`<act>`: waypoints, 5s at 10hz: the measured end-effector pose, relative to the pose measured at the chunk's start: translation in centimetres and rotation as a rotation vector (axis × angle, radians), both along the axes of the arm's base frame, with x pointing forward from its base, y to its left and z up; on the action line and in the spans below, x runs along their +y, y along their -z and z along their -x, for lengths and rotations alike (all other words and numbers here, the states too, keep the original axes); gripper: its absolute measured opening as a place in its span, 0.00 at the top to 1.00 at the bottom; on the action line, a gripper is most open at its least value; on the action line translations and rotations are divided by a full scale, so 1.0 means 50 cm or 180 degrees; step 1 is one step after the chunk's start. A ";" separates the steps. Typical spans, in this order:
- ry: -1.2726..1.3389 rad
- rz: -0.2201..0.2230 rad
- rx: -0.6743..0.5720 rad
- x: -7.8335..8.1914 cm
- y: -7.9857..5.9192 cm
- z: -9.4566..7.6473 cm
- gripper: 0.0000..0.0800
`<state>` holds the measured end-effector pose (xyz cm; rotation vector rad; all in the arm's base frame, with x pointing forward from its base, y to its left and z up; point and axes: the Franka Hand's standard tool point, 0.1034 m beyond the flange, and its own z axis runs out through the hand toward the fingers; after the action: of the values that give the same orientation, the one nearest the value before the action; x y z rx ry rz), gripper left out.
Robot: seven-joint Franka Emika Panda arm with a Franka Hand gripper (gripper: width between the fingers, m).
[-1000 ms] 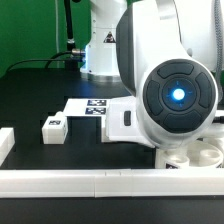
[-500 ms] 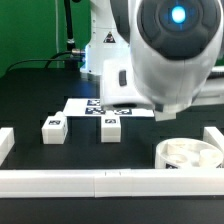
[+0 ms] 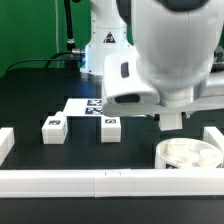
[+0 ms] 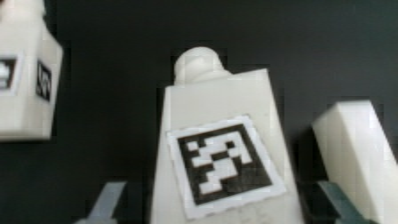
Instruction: Assemble stool
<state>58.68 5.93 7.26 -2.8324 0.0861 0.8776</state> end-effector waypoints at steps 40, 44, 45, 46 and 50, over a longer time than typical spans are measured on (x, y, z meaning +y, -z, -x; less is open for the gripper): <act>0.0566 0.0219 -0.2926 0.096 -0.035 -0.081 0.59; 0.0554 0.0218 -0.2932 0.102 -0.027 -0.076 0.59; 0.0552 0.0220 -0.2921 0.103 -0.021 -0.074 0.59; 0.0545 0.0215 -0.2917 0.108 -0.020 -0.072 0.59; 0.0609 0.0257 -0.3121 0.118 -0.014 -0.058 0.59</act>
Offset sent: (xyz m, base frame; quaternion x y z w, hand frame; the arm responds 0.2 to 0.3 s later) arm 0.0000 0.0000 0.0000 0.0000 0.1938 0.0000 0.9810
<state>61.55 11.85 7.95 -2.9109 0.2477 -0.5912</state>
